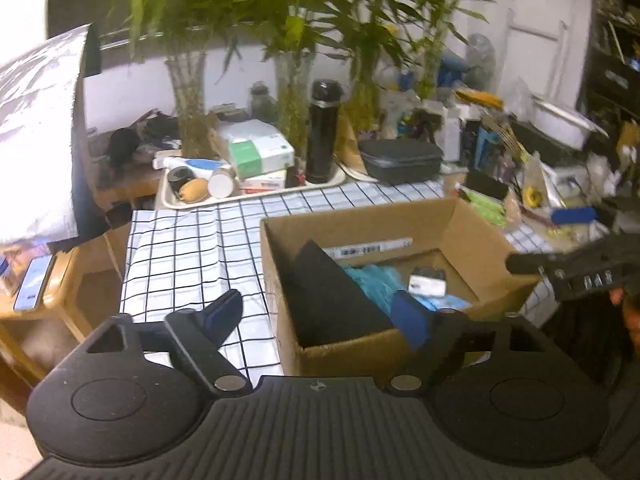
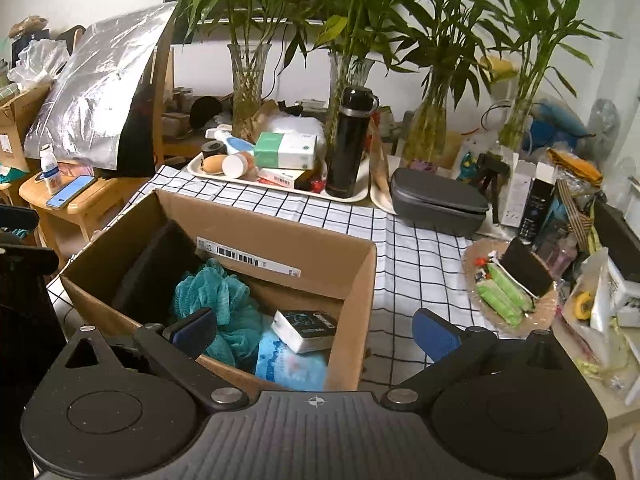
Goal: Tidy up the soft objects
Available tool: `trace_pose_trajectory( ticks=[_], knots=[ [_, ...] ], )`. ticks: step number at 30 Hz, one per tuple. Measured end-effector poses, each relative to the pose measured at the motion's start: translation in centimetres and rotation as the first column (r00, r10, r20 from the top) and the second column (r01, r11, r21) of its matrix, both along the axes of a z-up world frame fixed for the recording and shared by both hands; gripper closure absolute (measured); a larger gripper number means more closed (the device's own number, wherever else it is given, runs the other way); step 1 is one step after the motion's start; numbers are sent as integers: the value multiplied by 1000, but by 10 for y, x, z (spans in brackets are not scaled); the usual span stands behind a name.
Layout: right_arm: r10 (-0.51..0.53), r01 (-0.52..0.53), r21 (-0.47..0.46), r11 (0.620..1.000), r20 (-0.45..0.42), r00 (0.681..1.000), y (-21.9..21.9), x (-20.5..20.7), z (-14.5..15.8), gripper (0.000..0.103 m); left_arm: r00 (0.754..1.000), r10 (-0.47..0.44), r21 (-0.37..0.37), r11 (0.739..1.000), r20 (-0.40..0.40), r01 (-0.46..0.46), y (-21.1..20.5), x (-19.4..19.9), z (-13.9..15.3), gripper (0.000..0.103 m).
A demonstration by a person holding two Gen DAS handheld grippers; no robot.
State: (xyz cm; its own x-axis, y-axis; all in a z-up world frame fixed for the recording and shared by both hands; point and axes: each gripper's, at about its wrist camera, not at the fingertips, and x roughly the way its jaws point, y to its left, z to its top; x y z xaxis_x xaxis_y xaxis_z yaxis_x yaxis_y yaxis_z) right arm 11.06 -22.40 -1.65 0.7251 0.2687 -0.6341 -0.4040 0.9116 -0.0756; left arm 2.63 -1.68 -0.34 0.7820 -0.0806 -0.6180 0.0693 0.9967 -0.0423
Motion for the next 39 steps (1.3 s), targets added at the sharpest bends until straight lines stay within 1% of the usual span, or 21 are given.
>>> trace_pose_trajectory(
  ticks=[2, 4, 5, 8, 10, 12, 14, 18, 21, 26, 31, 39],
  knots=[
    [-8, 8, 1, 1000, 7, 1000, 0, -3, 1, 0, 1000, 19, -15, 1000, 9, -19, 1, 1, 2, 6],
    [-23, 23, -7, 1000, 9, 1000, 1, -6, 2, 0, 999, 26, -19, 1000, 24, -25, 1, 1, 4, 0],
    [-36, 36, -17, 999, 18, 999, 2, -8, 2, 0, 999, 26, -19, 999, 31, -26, 1, 1, 5, 0],
    [-55, 55, -20, 998, 23, 998, 4, -12, 2, 0, 1000, 20, -11, 1000, 1, -20, -2, 4, 4, 0],
    [-63, 63, 0, 998, -14, 998, 4, -11, 0, 0, 1000, 18, -9, 1000, 2, -18, -5, 4, 2, 0],
    [-79, 80, 22, 997, -42, 996, 5, -10, -1, 0, 1000, 19, 10, 1000, 9, -19, -7, 3, 1, 0],
    [-99, 100, 18, 995, -71, 993, 7, -10, -4, 0, 1000, 22, 29, 999, 0, -22, -10, 3, -1, 0],
    [-120, 119, -16, 993, -121, 985, 13, -10, -10, 0, 998, 27, 57, 998, -53, -24, -12, 6, -6, 0],
    [-130, 122, -61, 991, -148, 980, 16, -11, -16, 0, 995, 24, 60, 998, -93, -18, -12, 7, -11, 0],
    [-134, 121, -80, 989, -193, 972, 18, -14, -23, 0, 989, 17, 71, 997, -148, -7, -16, 7, -19, 0],
    [-138, 122, -93, 988, -202, 970, 19, -16, -25, 0, 982, 24, 74, 997, -189, -10, -19, 9, -25, 0],
    [-135, 117, -94, 989, -204, 970, 17, -15, -24, 0, 979, 39, 87, 996, -199, -22, -19, 11, -24, 0]
  ],
)
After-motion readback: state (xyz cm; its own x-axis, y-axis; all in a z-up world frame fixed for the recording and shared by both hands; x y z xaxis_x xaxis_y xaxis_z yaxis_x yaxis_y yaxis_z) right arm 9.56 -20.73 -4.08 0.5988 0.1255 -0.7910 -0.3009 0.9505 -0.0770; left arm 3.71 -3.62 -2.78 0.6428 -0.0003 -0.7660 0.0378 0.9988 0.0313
